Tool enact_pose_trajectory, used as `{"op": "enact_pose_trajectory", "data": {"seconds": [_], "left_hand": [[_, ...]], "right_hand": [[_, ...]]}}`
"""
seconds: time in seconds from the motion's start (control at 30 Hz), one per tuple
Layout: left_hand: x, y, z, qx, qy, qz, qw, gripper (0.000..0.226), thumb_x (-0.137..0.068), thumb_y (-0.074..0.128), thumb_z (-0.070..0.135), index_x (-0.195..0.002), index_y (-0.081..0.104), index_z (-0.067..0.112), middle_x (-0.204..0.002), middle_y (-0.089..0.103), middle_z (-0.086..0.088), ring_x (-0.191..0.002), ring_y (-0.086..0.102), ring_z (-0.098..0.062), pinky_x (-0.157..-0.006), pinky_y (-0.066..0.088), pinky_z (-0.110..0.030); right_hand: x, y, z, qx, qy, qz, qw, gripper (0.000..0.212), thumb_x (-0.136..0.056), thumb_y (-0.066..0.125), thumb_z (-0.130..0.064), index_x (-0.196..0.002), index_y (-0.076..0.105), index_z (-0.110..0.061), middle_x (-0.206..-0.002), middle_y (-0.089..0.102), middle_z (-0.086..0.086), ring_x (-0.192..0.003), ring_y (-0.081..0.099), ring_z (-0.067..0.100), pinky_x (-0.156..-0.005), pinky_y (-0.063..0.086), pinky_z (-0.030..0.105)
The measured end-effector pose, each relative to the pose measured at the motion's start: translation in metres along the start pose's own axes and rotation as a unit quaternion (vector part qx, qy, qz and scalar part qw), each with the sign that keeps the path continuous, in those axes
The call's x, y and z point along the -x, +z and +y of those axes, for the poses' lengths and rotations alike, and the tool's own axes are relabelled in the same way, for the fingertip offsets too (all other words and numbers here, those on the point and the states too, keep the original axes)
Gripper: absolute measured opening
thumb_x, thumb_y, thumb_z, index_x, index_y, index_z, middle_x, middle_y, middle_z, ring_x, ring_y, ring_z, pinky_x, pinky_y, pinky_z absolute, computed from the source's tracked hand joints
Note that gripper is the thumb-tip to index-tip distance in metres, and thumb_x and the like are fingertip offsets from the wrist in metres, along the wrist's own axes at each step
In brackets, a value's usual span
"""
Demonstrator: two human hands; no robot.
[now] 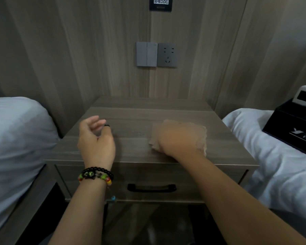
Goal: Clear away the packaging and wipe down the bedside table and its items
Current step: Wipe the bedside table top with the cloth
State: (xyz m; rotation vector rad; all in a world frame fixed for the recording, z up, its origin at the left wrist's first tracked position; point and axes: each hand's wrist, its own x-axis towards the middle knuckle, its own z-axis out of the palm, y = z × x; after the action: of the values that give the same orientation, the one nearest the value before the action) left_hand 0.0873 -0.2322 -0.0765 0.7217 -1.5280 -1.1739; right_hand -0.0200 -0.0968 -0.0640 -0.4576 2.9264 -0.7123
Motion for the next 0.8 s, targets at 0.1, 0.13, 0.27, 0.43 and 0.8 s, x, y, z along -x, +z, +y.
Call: {"op": "enact_pose_trajectory", "data": {"seconds": [0.1, 0.13, 0.27, 0.43, 0.8], "left_hand": [[-0.011, -0.011, -0.004, 0.007, 0.000, 0.018, 1.000, 0.025, -0.088, 0.054, 0.005, -0.109, 0.055, 0.018, -0.104, 0.066, 0.003, -0.084, 0.057, 0.006, -0.081, 0.046, -0.014], [-0.014, -0.015, -0.005, 0.006, 0.001, 0.023, 1.000, 0.025, -0.088, 0.054, 0.006, -0.109, 0.055, 0.019, -0.104, 0.066, 0.003, -0.084, 0.057, 0.007, -0.079, 0.044, -0.010], [-0.027, -0.030, -0.009, 0.010, -0.005, 0.042, 0.999, 0.022, -0.089, 0.053, 0.007, -0.107, 0.056, 0.021, -0.100, 0.065, 0.006, -0.084, 0.057, 0.006, -0.074, 0.041, -0.003], [-0.042, -0.043, -0.011, 0.037, -0.028, 0.072, 0.996, 0.021, -0.089, 0.057, 0.010, -0.105, 0.059, 0.024, -0.094, 0.064, 0.013, -0.087, 0.059, 0.002, -0.083, 0.046, -0.014], [-0.066, -0.067, -0.020, 0.183, -0.119, 0.139, 0.966, 0.019, -0.082, 0.055, 0.006, -0.092, 0.064, 0.019, -0.081, 0.071, 0.009, -0.077, 0.063, -0.008, -0.067, 0.049, -0.019]], "right_hand": [[-0.009, 0.009, -0.013, 0.010, -0.037, -0.039, 0.999, 0.065, -0.085, 0.018, -0.047, -0.131, 0.051, -0.014, -0.148, 0.037, 0.018, -0.140, 0.024, 0.042, -0.114, 0.009, 0.062], [-0.012, 0.011, -0.017, 0.014, -0.057, -0.056, 0.997, 0.063, -0.084, 0.019, -0.045, -0.129, 0.051, -0.015, -0.146, 0.040, 0.018, -0.137, 0.029, 0.041, -0.113, 0.016, 0.060], [-0.019, 0.011, -0.020, 0.064, -0.102, -0.116, 0.986, 0.050, -0.088, 0.036, -0.043, -0.132, 0.046, -0.023, -0.147, 0.037, 0.016, -0.137, 0.026, 0.037, -0.112, 0.018, 0.053], [-0.011, 0.008, -0.017, 0.185, -0.192, -0.040, 0.963, 0.058, -0.086, 0.026, -0.062, -0.134, 0.045, -0.035, -0.139, 0.044, 0.008, -0.128, 0.031, 0.033, -0.105, 0.024, 0.051], [-0.003, 0.019, -0.029, 0.121, -0.264, -0.066, 0.955, 0.062, -0.094, 0.032, -0.059, -0.150, 0.023, -0.032, -0.160, 0.015, 0.000, -0.147, 0.009, 0.030, -0.116, 0.010, 0.049]]}}
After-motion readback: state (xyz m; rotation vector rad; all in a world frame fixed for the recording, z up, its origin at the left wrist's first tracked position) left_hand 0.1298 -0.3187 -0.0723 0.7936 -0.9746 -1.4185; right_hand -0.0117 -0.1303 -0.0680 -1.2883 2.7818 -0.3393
